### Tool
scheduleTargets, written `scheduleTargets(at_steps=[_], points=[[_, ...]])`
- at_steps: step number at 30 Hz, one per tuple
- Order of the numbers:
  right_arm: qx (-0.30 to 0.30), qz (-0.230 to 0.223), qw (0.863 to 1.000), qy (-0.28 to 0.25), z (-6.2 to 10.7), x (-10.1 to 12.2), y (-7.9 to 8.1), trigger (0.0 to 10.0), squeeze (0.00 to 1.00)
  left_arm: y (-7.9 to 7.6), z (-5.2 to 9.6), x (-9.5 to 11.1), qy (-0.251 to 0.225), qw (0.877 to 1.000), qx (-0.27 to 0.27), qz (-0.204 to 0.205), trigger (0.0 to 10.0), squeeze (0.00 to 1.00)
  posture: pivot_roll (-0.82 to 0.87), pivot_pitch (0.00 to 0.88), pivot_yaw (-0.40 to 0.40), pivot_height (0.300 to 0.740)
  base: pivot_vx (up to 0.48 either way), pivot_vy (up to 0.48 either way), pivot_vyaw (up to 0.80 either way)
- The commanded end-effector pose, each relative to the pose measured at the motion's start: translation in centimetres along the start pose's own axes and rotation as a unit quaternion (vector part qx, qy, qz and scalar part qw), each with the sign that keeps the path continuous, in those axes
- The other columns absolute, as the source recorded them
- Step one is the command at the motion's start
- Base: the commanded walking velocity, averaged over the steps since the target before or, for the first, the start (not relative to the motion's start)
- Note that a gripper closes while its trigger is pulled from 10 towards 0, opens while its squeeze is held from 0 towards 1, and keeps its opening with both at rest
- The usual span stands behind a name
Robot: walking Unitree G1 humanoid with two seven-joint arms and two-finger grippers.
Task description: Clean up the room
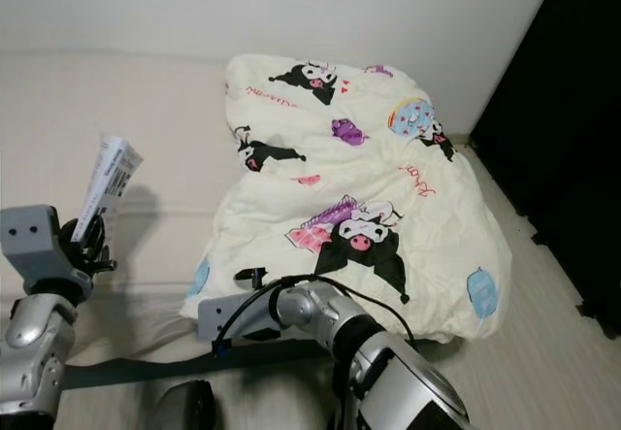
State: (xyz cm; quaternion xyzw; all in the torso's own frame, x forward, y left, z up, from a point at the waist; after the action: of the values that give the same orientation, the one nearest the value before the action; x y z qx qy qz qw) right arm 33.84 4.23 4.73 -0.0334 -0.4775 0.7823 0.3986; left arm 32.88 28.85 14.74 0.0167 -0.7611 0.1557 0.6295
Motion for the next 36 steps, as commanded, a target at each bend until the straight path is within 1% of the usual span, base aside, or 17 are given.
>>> scheduleTargets(at_steps=[1, 5, 6, 7, 8, 9, 10, 11, 21, 26, 31, 32, 34, 35, 36], points=[[0.001, -0.008, 1.0, -0.005, 0.0, 0.1, 0.3, 10.0, 0.0, 0.0, 0.0, 0.9, -0.014, 1.0, -0.002, -0.002, 10.0, 0.0, 0.07, 0.234, -0.129, 0.571, 0.0, 0.0, 0.0], [0.001, -0.011, 1.0, -0.007, -0.1, 0.2, 0.5, 10.0, 0.0, 0.1, -0.1, 1.0, -0.015, 1.0, -0.001, -0.004, 10.0, 0.0, 0.07, 0.235, -0.131, 0.571, 0.0, 0.0, 0.0], [0.006, -0.012, 1.0, -0.004, -0.2, 0.1, 0.7, 10.0, 0.0, 0.3, -0.2, 1.2, -0.015, 1.0, 0.0, -0.005, 10.0, 0.0, 0.07, 0.24, -0.133, 0.571, 0.0, 0.0, 0.0], [0.01, -0.013, 1.0, 0.0, -0.2, -0.1, 1.0, 9.0, 0.0, 0.3, -0.3, 1.3, -0.017, 1.0, 0.0, -0.006, 10.0, 0.0, 0.07, 0.246, -0.134, 0.571, 0.0, 0.0, 0.0], [0.01, -0.013, 1.0, 0.0, -0.2, -0.1, 1.0, 9.0, 0.0, 0.3, -0.3, 1.3, -0.017, 1.0, 0.0, -0.006, 10.0, 0.0, 0.07, 0.246, -0.134, 0.571, 0.0, 0.0, 0.0], [0.013, -0.019, 1.0, 0.001, -0.2, -0.1, 1.2, 4.0, 0.0, 0.4, -0.4, 1.4, -0.018, 1.0, 0.001, -0.007, 10.0, 0.0, 0.07, 0.249, -0.134, 0.571, 0.0, 0.0, 0.0], [0.015, -0.023, 1.0, 0.002, -0.2, -0.2, 1.3, 4.0, 0.0, 0.5, -0.4, 1.5, -0.019, 1.0, 0.001, -0.008, 10.0, 0.0, 0.07, 0.249, -0.134, 0.571, 0.0, 0.0, 0.0], [0.015, -0.026, 1.0, 0.001, -0.2, -0.2, 1.4, 0.0, 0.0, 0.5, -0.4, 1.6, -0.019, 1.0, 0.001, -0.009, 10.0, 0.0, 0.07, 0.251, -0.135, 0.571, 0.0, 0.0, 0.0], [0.017, -0.03, 0.999, -0.003, -0.2, -0.2, 1.7, 0.0, 0.0, 0.8, -0.5, 1.8, -0.021, 1.0, 0.004, -0.01, 10.0, 0.0, 0.07, 0.247, -0.128, 0.571, 0.0, 0.0, 0.0], [0.015, -0.02, 1.0, 0.003, 0.1, -0.7, 1.4, 0.0, 0.0, 0.6, -0.7, 1.7, -0.021, 1.0, 0.002, -0.009, 10.0, 0.0, 0.06, 0.24, -0.132, 0.571, 0.0, 0.0, 0.0], [0.015, -0.019, 1.0, 0.003, 0.2, -0.8, 1.3, 0.0, 0.0, 0.5, -0.7, 1.7, -0.022, 1.0, 0.002, -0.008, 10.0, 0.0, 0.06, 0.24, -0.132, 0.571, 0.0, 0.0, 0.0], [0.018, -0.028, 0.999, -0.003, 0.2, -0.7, 1.3, 0.0, 0.0, 0.4, -0.7, 1.6, -0.022, 1.0, 0.002, -0.007, 10.0, 0.0, 0.06, 0.239, -0.135, 0.571, 0.0, 0.0, 0.0], [0.03, -0.065, 0.997, -0.025, 0.2, 0.0, 1.4, 0.0, 0.0, 0.4, -0.7, 1.6, -0.021, 1.0, 0.002, -0.006, 10.0, 0.0, 0.06, 0.239, -0.135, 0.571, 0.0, 0.0, 0.0], [0.03, -0.065, 0.997, -0.025, 0.2, 0.0, 1.4, 0.0, 0.0, 0.4, -0.7, 1.6, -0.021, 1.0, 0.002, -0.006, 10.0, 0.0, 0.06, 0.239, -0.135, 0.571, 0.0, 0.0, 0.0], [0.04, -0.095, 0.994, -0.045, 0.1, 0.6, 1.4, 0.0, 0.0, 0.4, -0.6, 1.5, -0.021, 1.0, 0.003, -0.006, 10.0, 0.0, 0.05, 0.239, -0.134, 0.571, 0.0, 0.0, 0.0]])
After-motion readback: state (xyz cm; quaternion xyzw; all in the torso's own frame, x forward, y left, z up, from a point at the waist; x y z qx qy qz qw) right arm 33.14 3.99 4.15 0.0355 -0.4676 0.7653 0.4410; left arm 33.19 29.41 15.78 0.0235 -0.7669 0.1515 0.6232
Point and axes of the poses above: a point about 5 cm out from each wrist's last joint towards the gripper, its own z axis pointing back from the gripper into the wrist, its own x axis along the axis of the wrist's last joint, y = z × x, the point moved 5 cm from there along -z, pointing out of the wrist towards the gripper, and after that the axes turned 12 degrees about z, right-handed, at the moved point
